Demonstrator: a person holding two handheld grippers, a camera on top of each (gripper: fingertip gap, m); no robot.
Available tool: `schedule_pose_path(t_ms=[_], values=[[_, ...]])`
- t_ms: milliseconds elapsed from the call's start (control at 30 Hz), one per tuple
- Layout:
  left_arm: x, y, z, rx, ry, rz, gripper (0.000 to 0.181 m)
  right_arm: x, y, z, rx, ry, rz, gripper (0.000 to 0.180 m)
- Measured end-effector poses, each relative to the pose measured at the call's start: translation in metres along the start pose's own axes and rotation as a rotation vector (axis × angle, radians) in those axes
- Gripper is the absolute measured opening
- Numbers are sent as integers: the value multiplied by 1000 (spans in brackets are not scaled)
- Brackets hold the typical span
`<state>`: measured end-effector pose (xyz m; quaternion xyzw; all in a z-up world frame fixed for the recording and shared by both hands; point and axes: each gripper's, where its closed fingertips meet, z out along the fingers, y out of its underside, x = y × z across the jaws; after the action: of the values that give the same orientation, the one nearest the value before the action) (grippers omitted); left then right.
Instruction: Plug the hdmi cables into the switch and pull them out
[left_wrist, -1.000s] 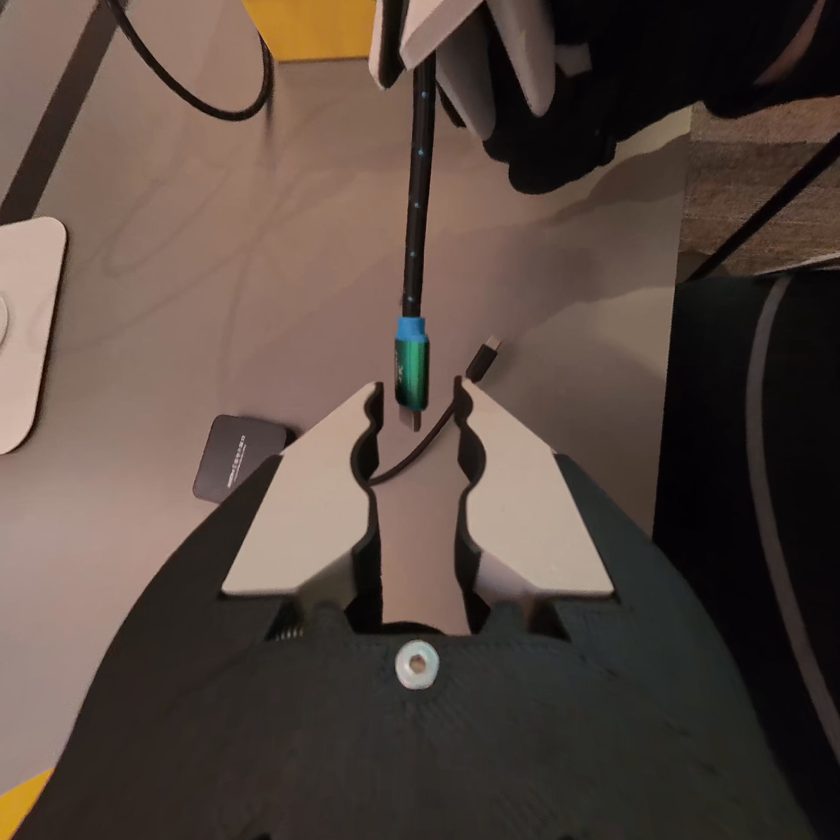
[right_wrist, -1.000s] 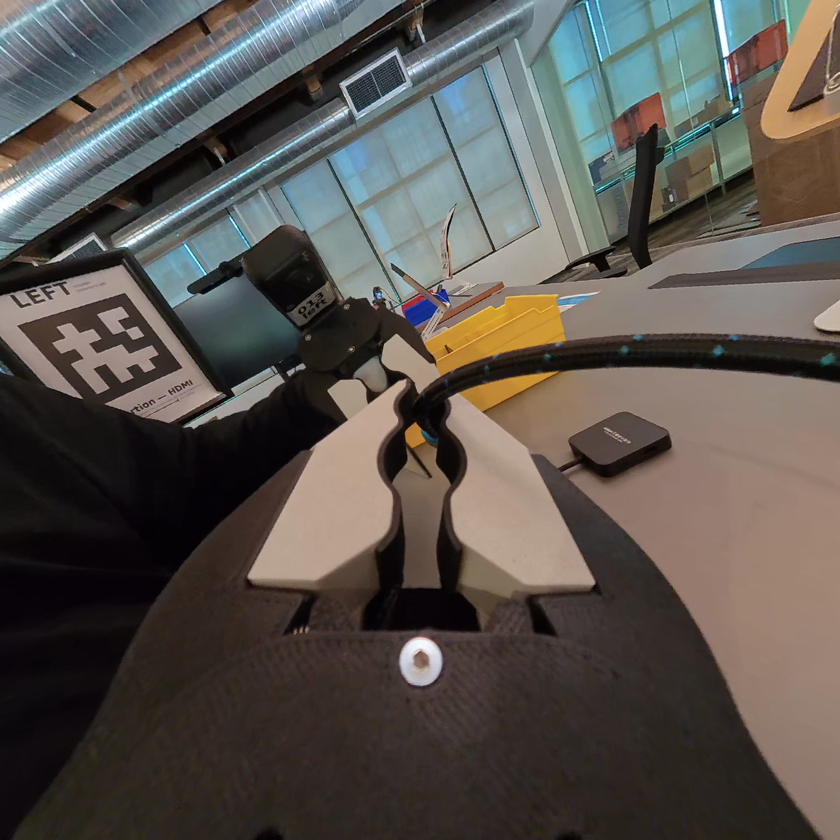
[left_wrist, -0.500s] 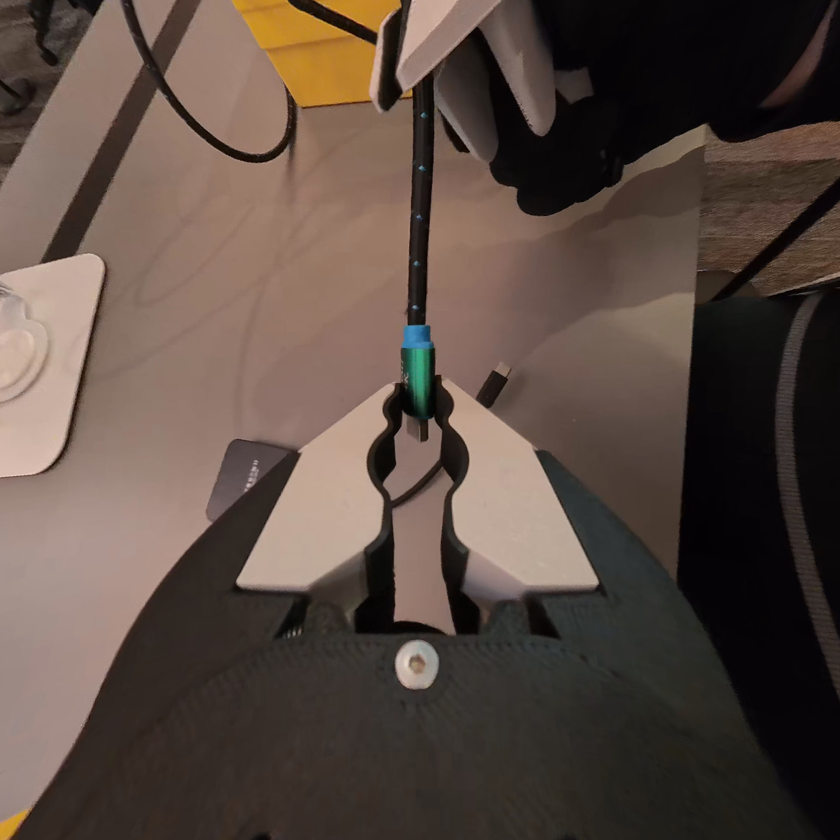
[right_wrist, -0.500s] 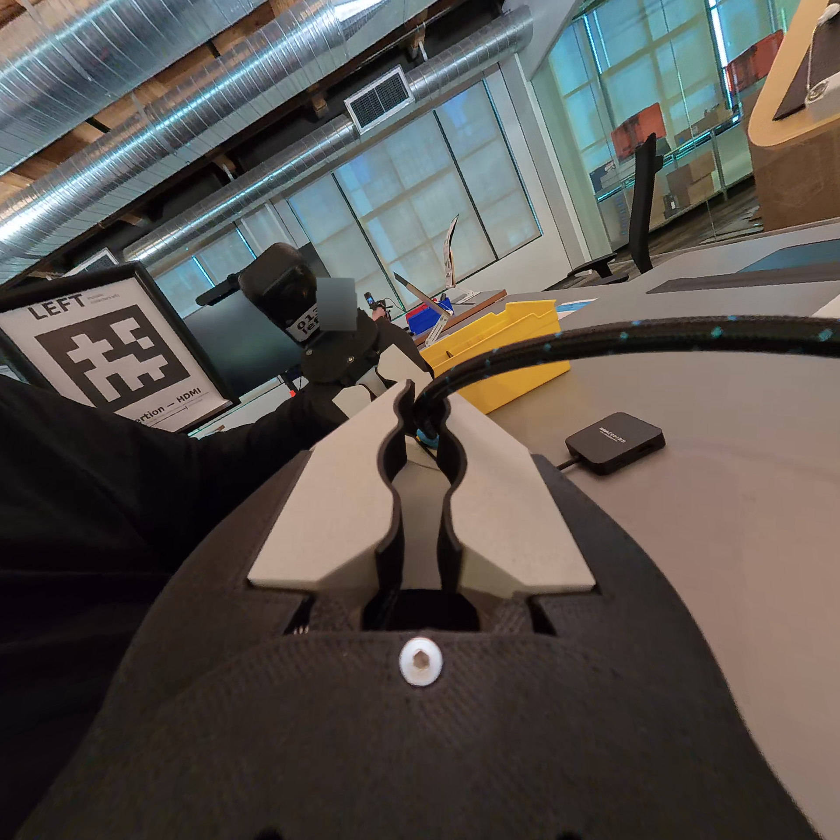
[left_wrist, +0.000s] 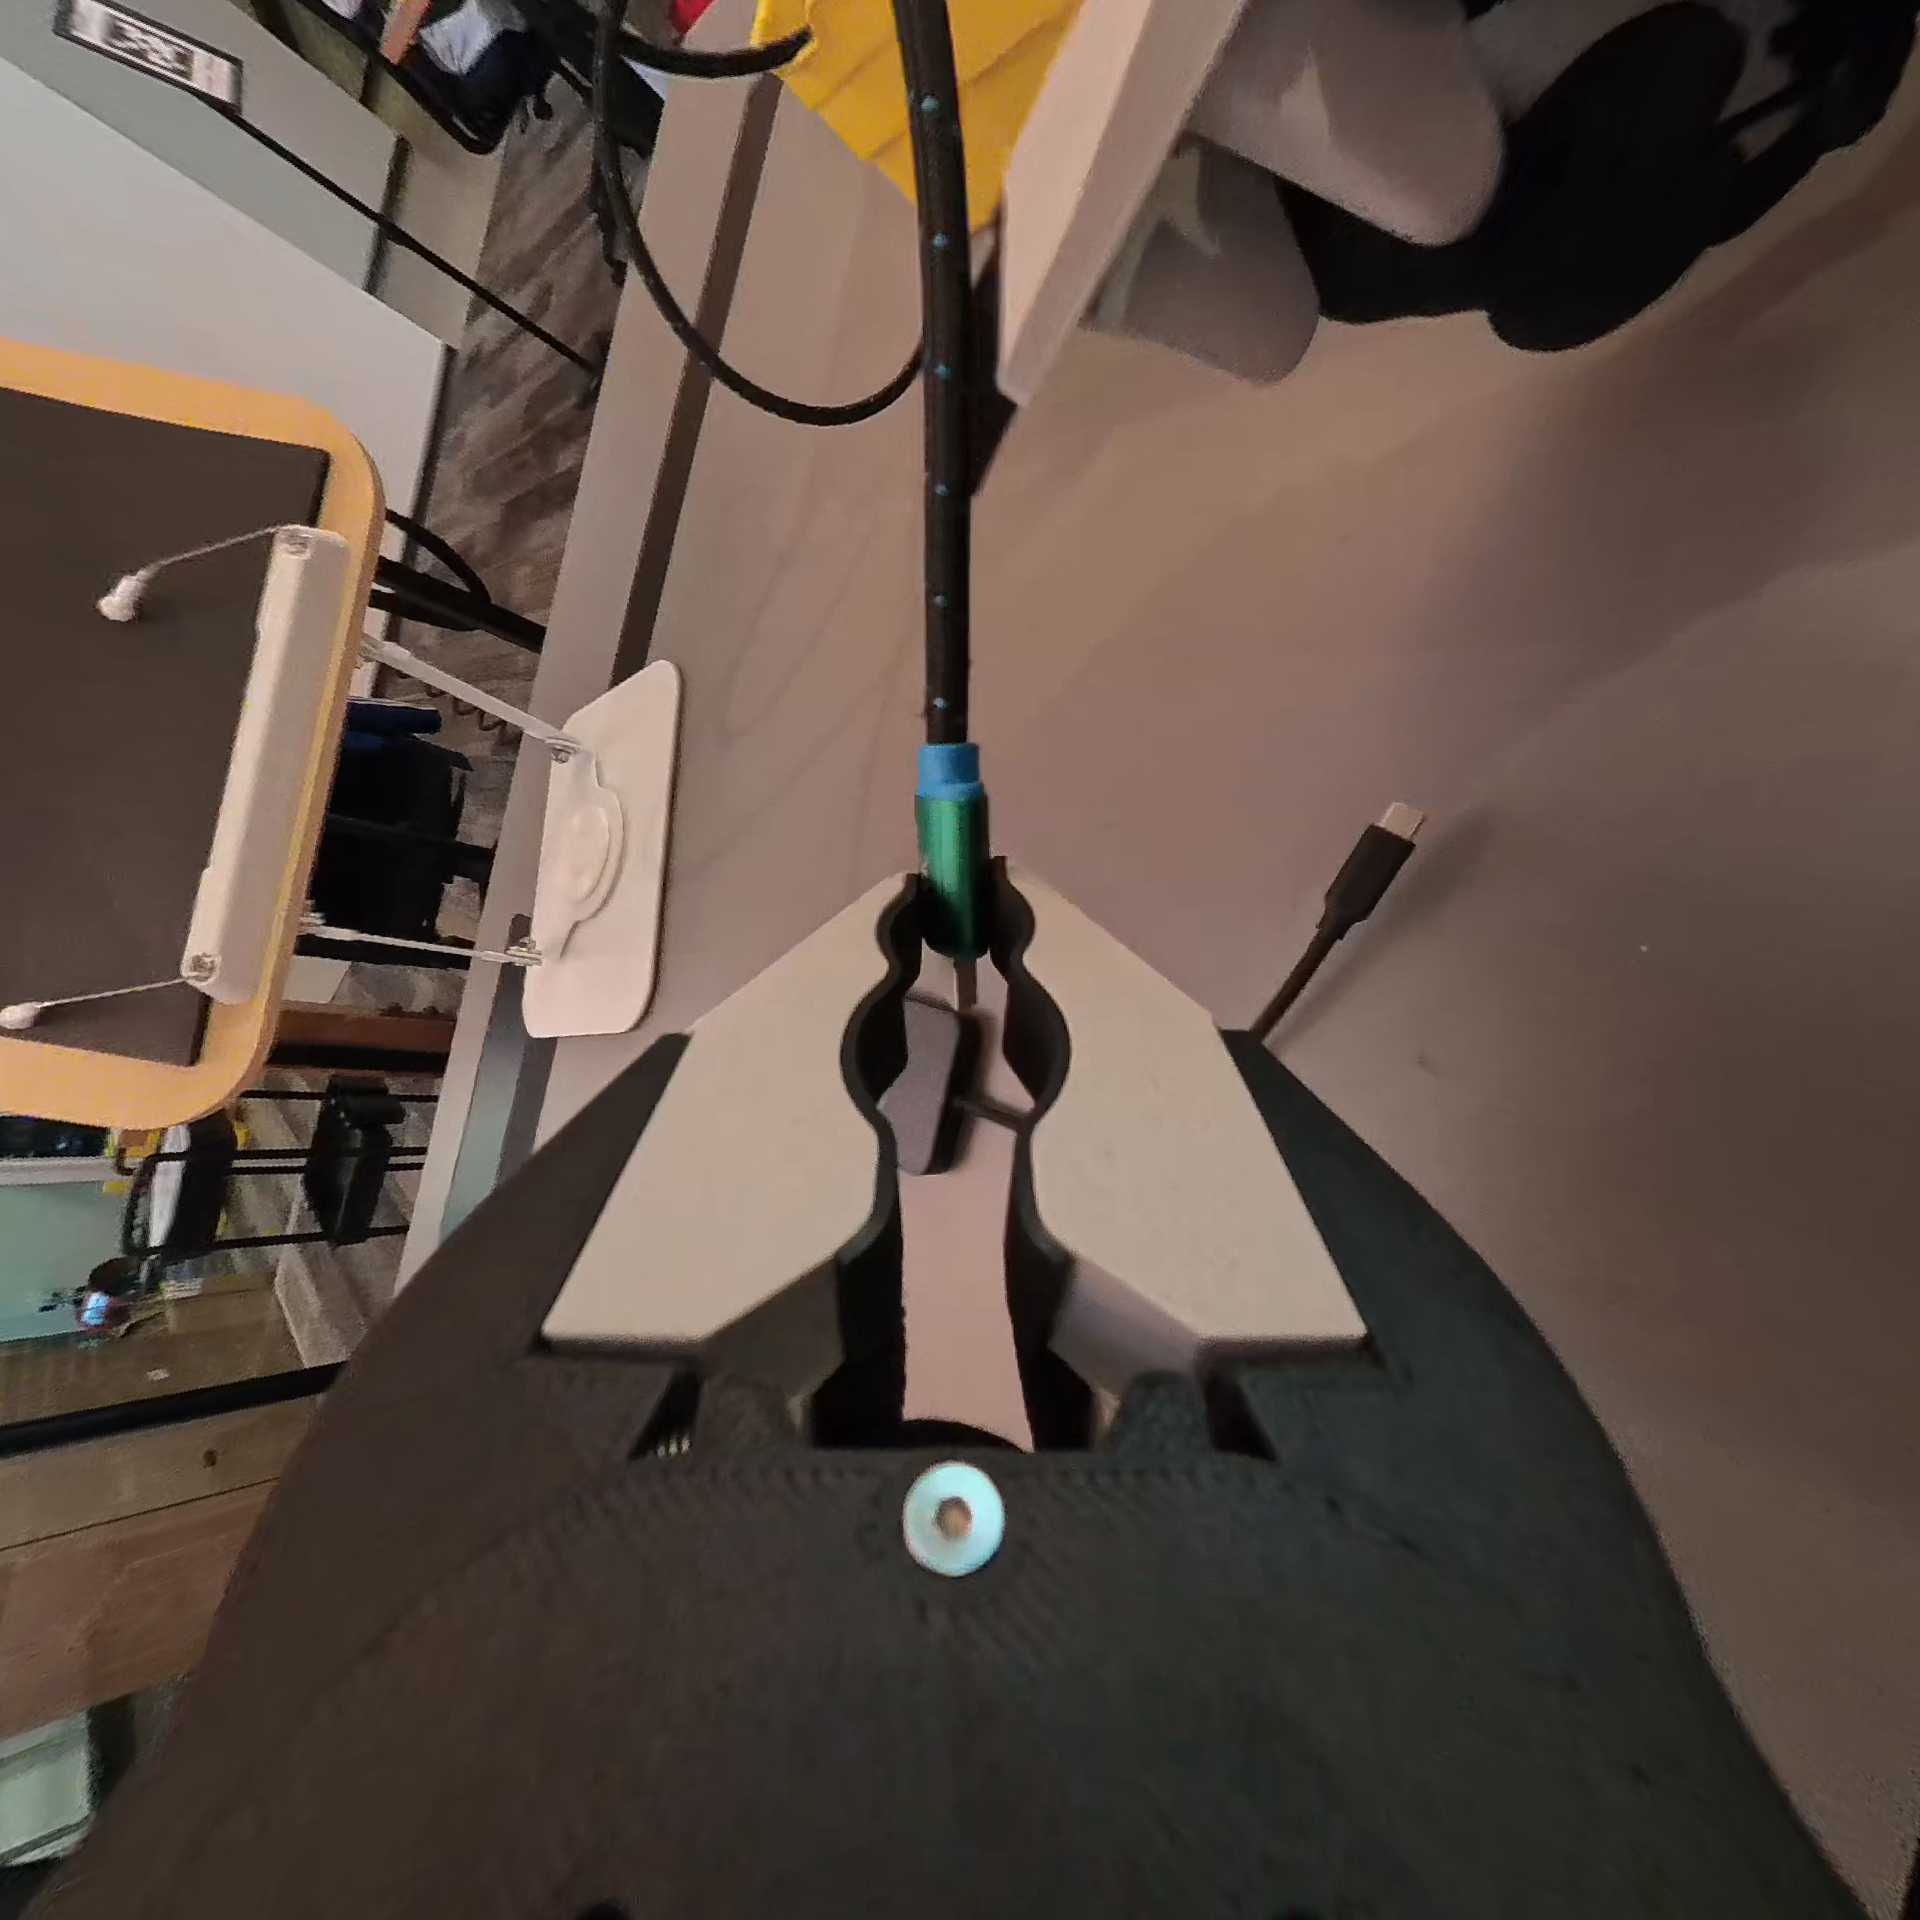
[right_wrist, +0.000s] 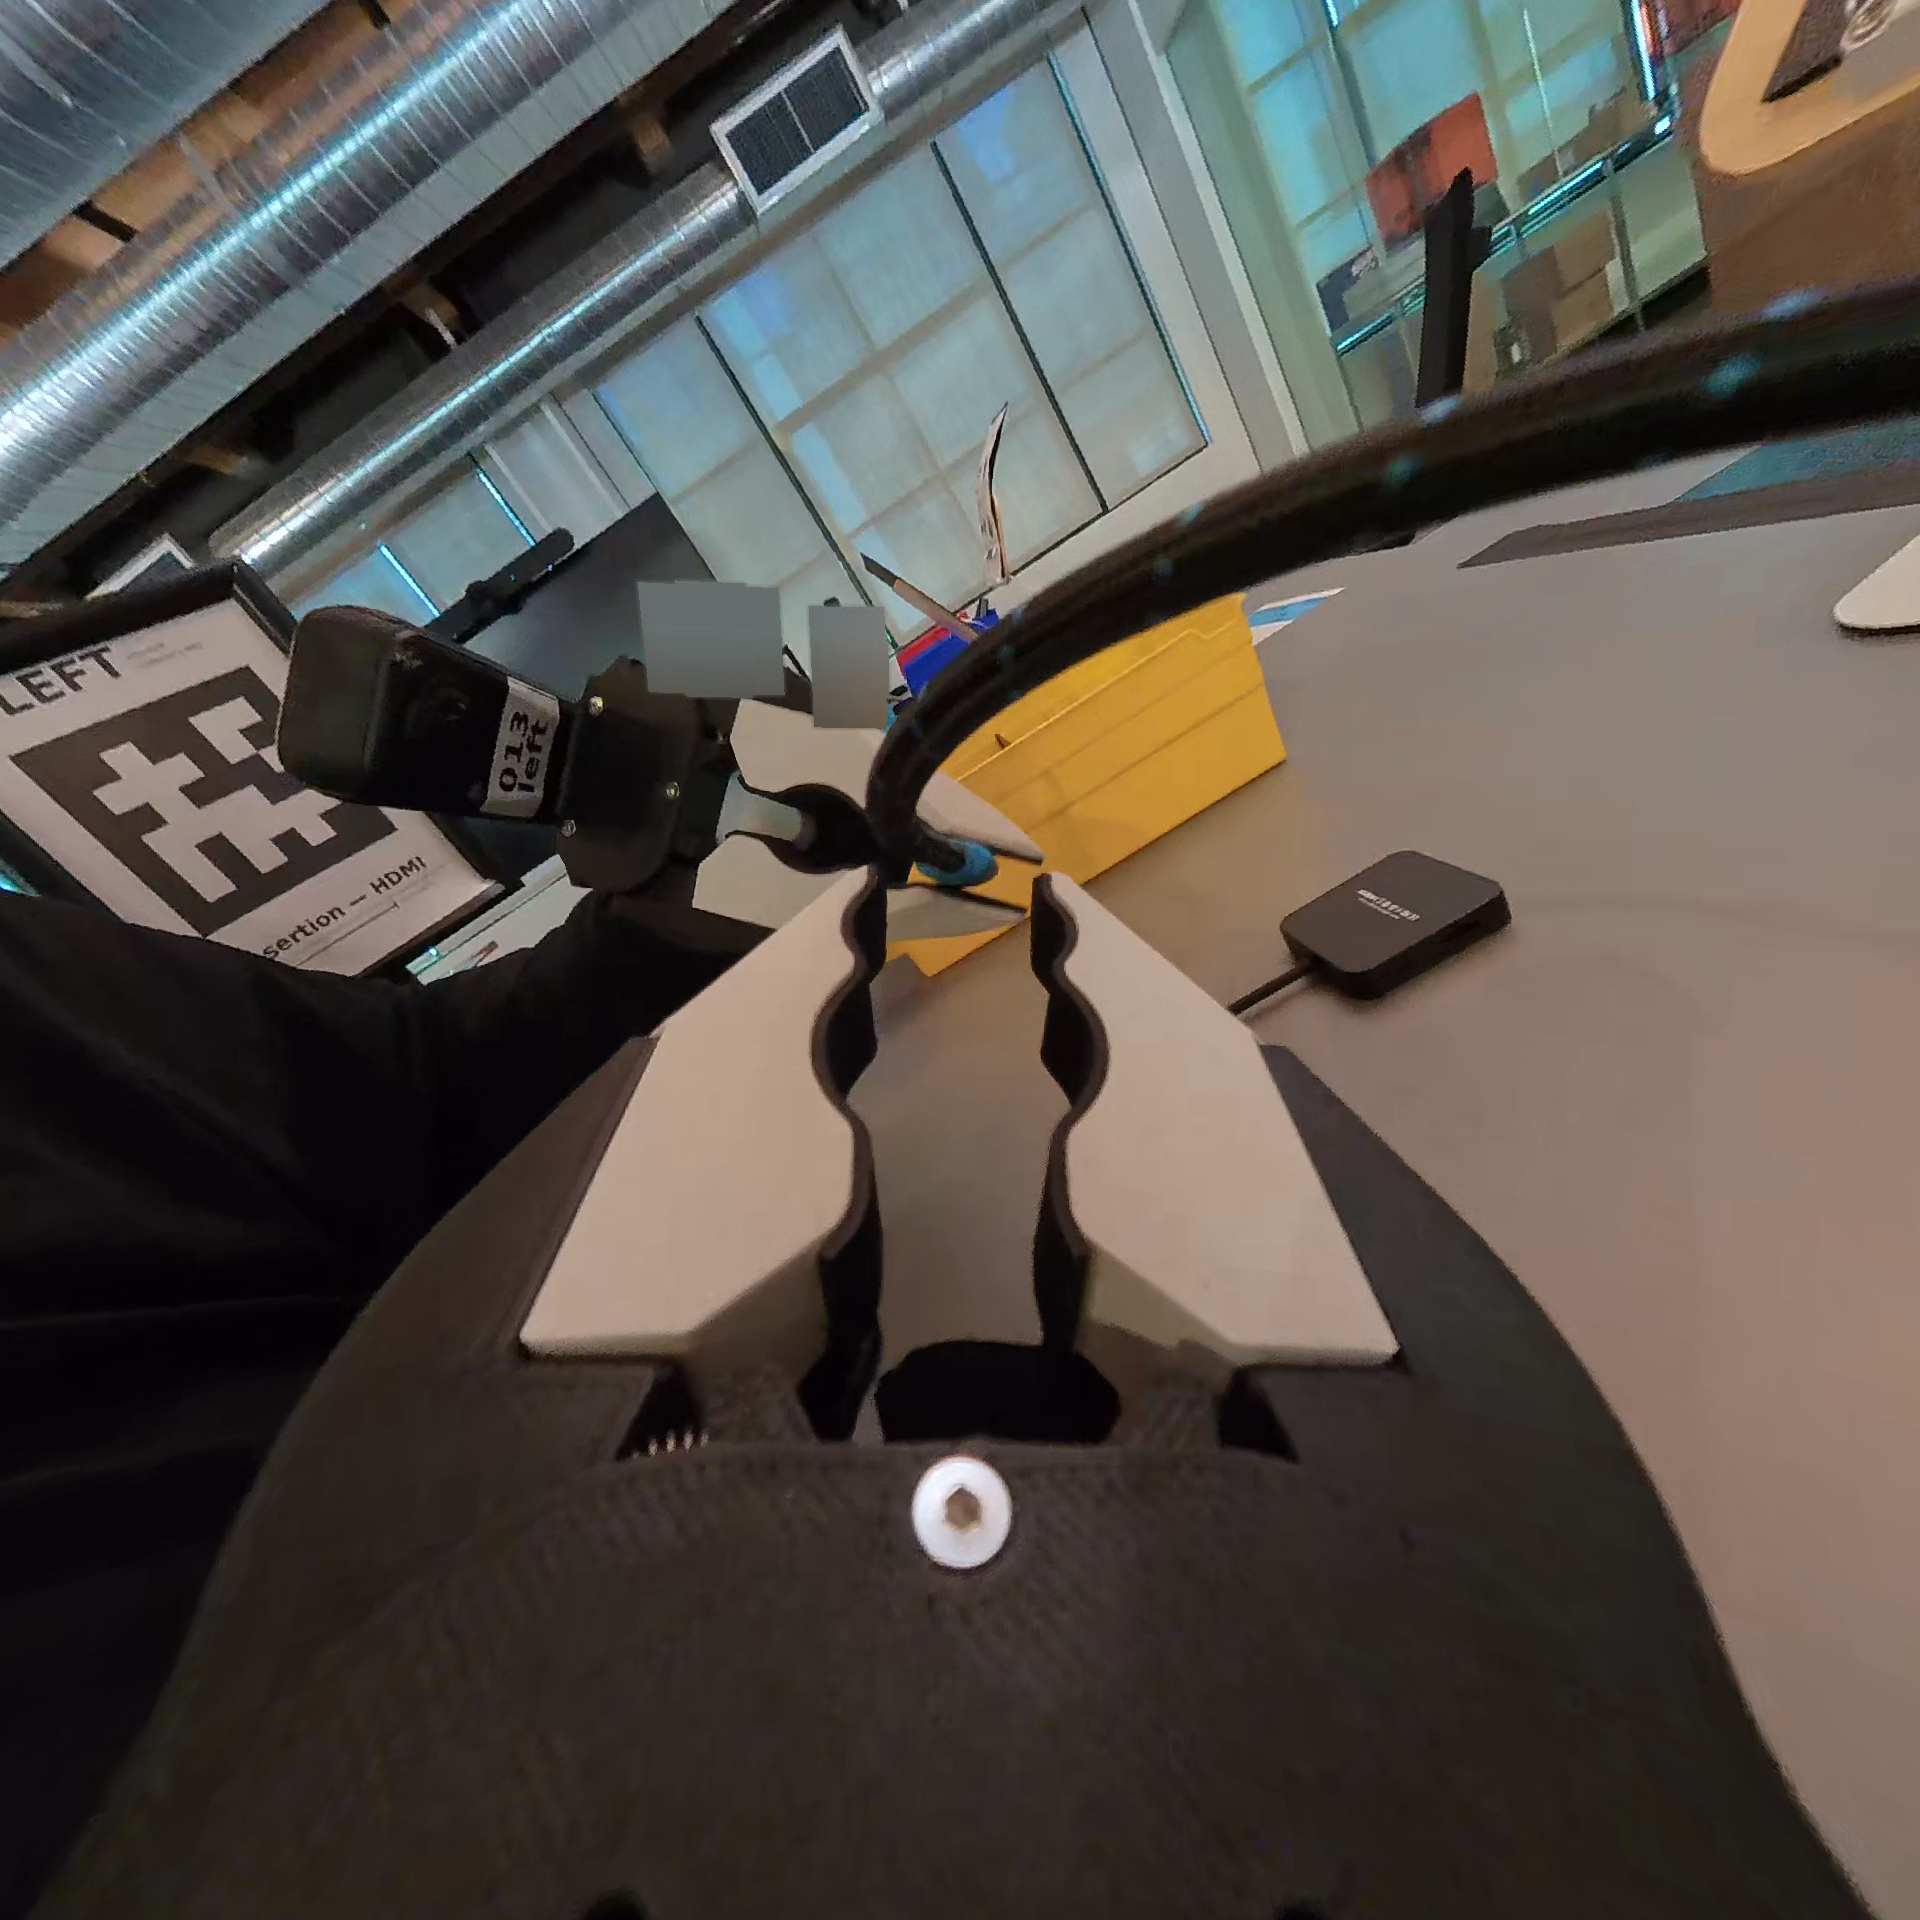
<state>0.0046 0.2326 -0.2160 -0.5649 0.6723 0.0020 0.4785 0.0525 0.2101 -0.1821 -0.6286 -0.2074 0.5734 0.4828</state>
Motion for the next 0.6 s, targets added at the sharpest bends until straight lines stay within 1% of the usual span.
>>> schedule_pose_path(t_ms=[133, 233, 367, 467, 567, 600], values=[[-1, -1, -3, -16, -25, 38, 9, -5, 6, 8, -36, -2, -17, 27], [9, 1, -2, -27, 30, 30, 9, -9, 9, 11, -59, -2, -48, 29], [26, -7, -9, 48, 215, -118, 10, -14, 19, 14, -122, -7, -143, 37], [40, -7, -16, 70, 427, -272, 10, -14, 29, 16, -188, 10, -250, 39], [43, 0, -19, 68, 541, -367, 10, -14, 37, 18, -246, 20, -336, 38], [40, 3, -19, 67, 549, -386, 10, -15, 40, 19, -262, 16, -357, 37]])
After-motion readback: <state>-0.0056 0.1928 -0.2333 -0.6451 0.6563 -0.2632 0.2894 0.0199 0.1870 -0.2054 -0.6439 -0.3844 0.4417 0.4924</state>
